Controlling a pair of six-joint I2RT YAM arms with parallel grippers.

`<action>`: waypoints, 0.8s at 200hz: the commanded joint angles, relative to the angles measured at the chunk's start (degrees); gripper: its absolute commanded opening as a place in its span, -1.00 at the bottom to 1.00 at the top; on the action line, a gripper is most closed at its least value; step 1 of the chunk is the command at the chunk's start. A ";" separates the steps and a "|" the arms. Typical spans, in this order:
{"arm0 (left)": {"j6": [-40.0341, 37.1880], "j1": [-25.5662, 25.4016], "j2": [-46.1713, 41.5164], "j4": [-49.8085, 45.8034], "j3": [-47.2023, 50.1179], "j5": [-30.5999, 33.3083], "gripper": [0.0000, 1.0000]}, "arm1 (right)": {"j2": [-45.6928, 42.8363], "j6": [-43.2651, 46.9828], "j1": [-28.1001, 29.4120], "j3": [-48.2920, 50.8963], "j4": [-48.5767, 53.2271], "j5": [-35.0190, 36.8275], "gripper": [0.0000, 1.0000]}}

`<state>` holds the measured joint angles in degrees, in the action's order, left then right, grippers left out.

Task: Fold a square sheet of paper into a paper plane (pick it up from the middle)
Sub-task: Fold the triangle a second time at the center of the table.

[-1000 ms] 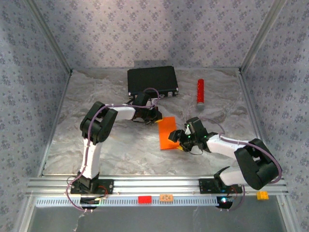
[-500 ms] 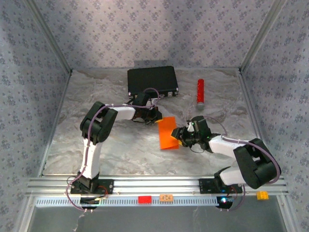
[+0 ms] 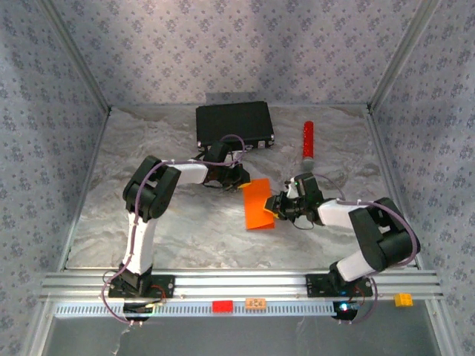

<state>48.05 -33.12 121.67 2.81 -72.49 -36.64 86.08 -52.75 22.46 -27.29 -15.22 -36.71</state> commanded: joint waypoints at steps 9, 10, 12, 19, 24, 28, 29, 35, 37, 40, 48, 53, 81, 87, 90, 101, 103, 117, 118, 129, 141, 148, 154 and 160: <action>-0.81 -2.28 -0.03 -1.81 -0.20 -0.44 -0.66 | 1.84 2.24 -0.38 -1.45 1.03 -1.02 -0.73; -0.83 -2.29 -0.11 -1.78 -0.20 -0.49 -0.66 | 1.87 2.23 -0.39 -1.45 1.05 -1.01 -0.74; -0.89 -2.29 -0.31 -1.74 -0.20 -0.46 -0.64 | 1.95 2.17 -0.33 -1.45 1.00 -0.91 -0.76; -1.12 -2.43 -1.18 -1.58 -0.20 -0.40 -0.60 | 2.22 1.68 -0.28 -1.45 0.83 -0.59 -0.80; -1.30 -2.51 -1.89 -1.58 -0.18 -0.24 -0.55 | 2.42 1.10 -0.23 -1.33 0.54 -0.43 -0.81; -1.50 -2.51 -2.50 -1.57 -0.05 -0.10 -0.50 | 2.52 0.62 -0.11 -1.24 0.18 -0.26 -0.82; -1.62 -2.49 -2.67 -1.57 -0.04 -0.10 -0.48 | 2.51 0.49 -0.04 -1.21 -0.03 -0.23 -0.82; -2.12 -2.68 -3.63 -1.66 0.06 0.45 -0.36 | 2.60 -0.32 0.12 -1.11 -0.89 0.15 -0.85; -2.29 -2.68 -3.98 -1.77 0.06 0.59 -0.33 | 2.60 -0.59 0.19 -1.10 -1.13 0.30 -0.86; -2.56 -2.74 -4.51 -1.98 0.07 0.95 -0.29 | 2.68 -1.12 0.37 -1.10 -1.41 0.62 -0.87; -3.40 -2.91 -5.89 -2.55 0.22 1.86 -0.22 | 2.49 -2.35 0.87 -1.02 -1.99 1.85 -0.89; -3.99 -3.03 -6.71 -2.79 0.32 2.43 -0.18 | 2.51 -3.22 1.20 -1.01 -2.27 2.61 -0.89; -6.04 -3.47 -11.47 -3.43 2.66 5.89 0.01 | 2.03 -9.24 2.62 -0.41 -5.28 7.38 -0.89; -6.21 -3.46 -12.34 -3.34 3.25 6.59 0.02 | 2.15 -10.55 2.86 -0.33 -6.23 7.88 -0.89; -6.33 -3.44 -12.71 -3.27 3.65 6.90 0.02 | 2.28 -11.28 3.01 -0.22 -6.75 8.08 -0.89; -6.64 -3.48 -14.26 -2.82 5.05 8.16 0.03 | 2.81 -13.59 3.61 0.04 -9.10 8.71 -0.89; -6.70 -3.45 -14.55 -2.75 5.29 8.32 0.03 | 2.94 -13.80 3.75 0.04 -9.42 8.75 -0.89; -7.36 -3.47 -15.93 -2.20 6.66 9.11 0.03 | 3.41 -14.80 4.58 -0.27 -10.48 8.67 -0.88; -7.45 -3.45 -16.02 -2.20 6.75 9.17 0.03 | 3.49 -14.82 4.68 -0.29 -10.50 8.63 -0.88; -7.95 -3.45 -16.91 -1.89 7.71 9.53 0.03 | 3.40 -14.17 4.82 -0.50 -10.14 8.30 -0.86; -8.43 -3.46 -17.94 -1.38 9.06 9.84 0.03 | 2.83 -12.75 4.40 -0.75 -9.11 7.92 -0.79; -8.66 -3.44 -18.49 -0.94 9.77 9.90 0.04 | 2.52 -11.05 3.99 -1.06 -8.15 7.26 -0.74; -8.81 -3.51 -18.88 -0.63 10.27 9.82 0.03 | 2.30 -9.62 3.60 -1.71 -6.66 6.53 -0.68; -8.98 -3.49 -19.21 -0.32 10.78 9.76 0.03 | 2.25 -7.90 3.25 -2.33 -4.81 5.78 -0.63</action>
<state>41.32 -36.75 105.01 1.54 -63.83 -28.08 88.84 -64.45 26.76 -27.62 -23.53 -29.78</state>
